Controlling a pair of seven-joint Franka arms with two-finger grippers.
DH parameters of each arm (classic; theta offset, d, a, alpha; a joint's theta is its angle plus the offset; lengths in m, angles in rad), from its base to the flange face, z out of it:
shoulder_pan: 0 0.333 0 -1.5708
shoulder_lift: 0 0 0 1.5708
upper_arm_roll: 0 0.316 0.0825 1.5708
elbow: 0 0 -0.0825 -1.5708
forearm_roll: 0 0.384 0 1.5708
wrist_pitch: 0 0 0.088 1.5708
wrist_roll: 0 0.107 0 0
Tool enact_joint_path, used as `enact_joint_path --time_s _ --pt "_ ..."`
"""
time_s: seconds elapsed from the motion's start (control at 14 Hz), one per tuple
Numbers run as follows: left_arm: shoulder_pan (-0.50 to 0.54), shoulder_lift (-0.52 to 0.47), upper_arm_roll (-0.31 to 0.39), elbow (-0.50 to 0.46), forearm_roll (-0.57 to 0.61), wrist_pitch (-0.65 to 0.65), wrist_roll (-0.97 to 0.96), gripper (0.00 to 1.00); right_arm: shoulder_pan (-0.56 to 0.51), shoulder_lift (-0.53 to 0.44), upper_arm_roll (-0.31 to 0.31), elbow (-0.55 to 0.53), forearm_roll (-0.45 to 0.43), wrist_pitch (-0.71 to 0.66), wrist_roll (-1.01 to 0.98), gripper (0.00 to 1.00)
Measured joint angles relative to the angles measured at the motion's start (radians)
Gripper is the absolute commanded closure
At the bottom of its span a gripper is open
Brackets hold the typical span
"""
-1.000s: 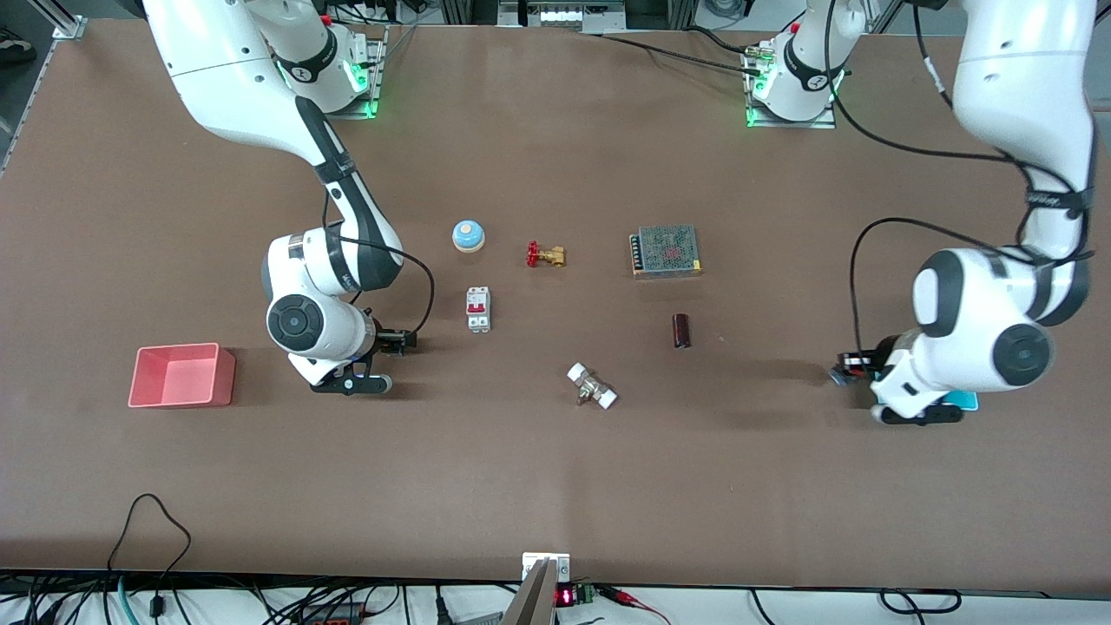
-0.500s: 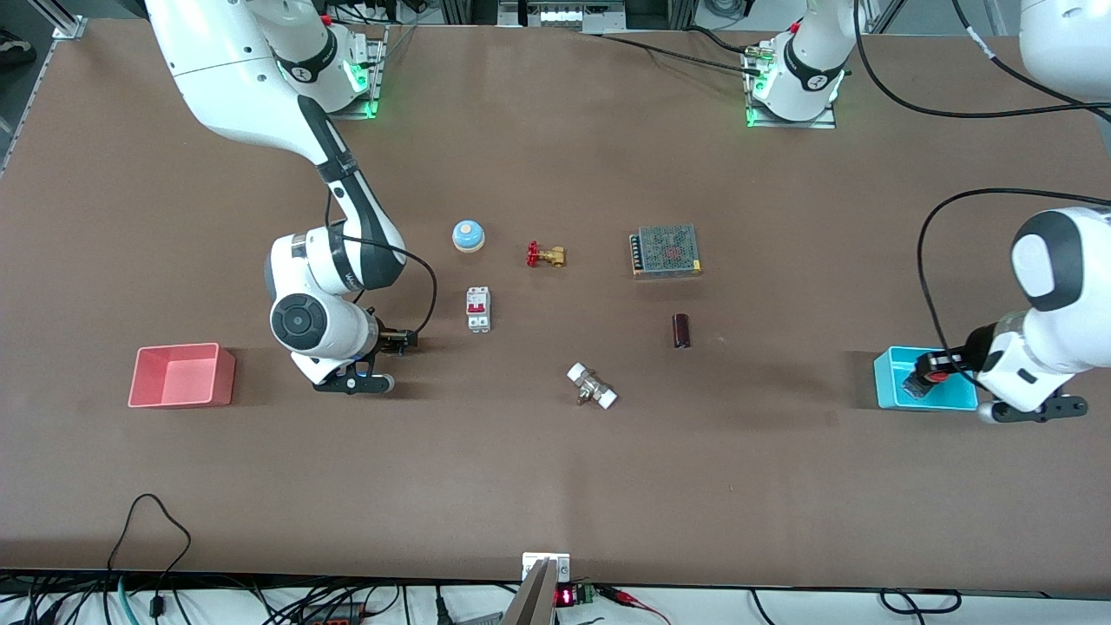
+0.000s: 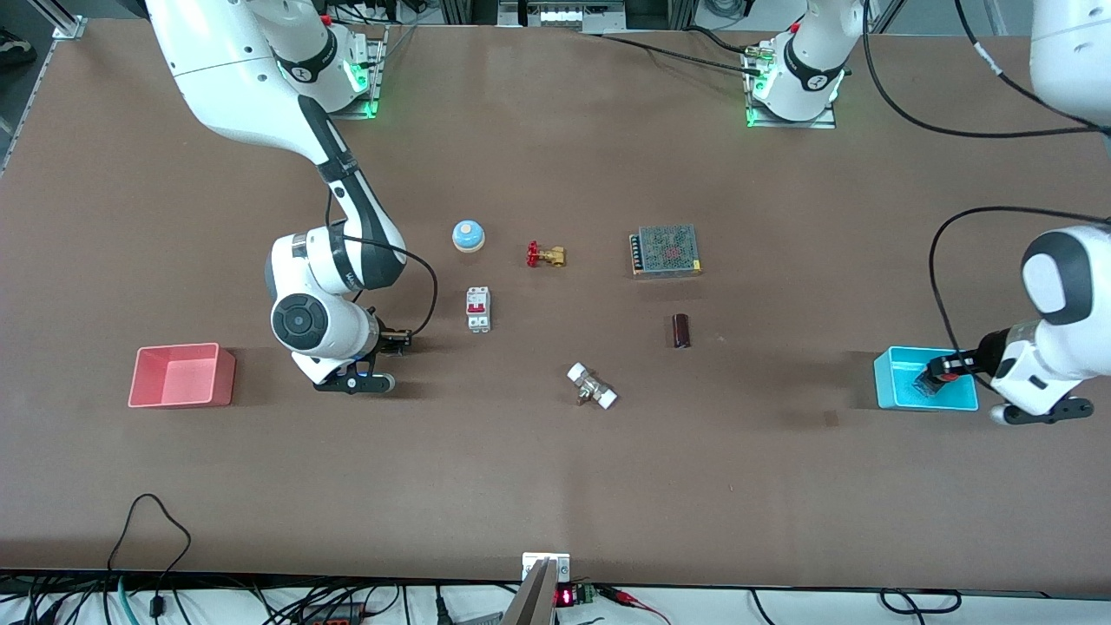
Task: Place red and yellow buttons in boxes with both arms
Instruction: 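Carry the red button over the cyan box with the left gripper, then release the red button with the left gripper while the right gripper carries the yellow button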
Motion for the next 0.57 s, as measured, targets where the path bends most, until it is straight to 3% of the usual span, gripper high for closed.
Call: enact_joint_path --time_s 0.14,0.43,0.57 --pt "0.002 0.031 0.000 0.000 0.000 0.022 0.000 0.76 0.000 0.000 0.000 0.000 0.000 -0.003 0.001 0.62" --pt "0.023 0.068 0.001 0.003 0.001 0.033 0.001 0.67 0.000 -0.005 0.000 0.006 0.000 -0.003 0.001 0.63" --pt "0.030 0.079 0.001 0.011 0.001 0.035 0.002 0.53 -0.001 -0.019 -0.004 0.027 0.000 -0.001 0.001 0.63"
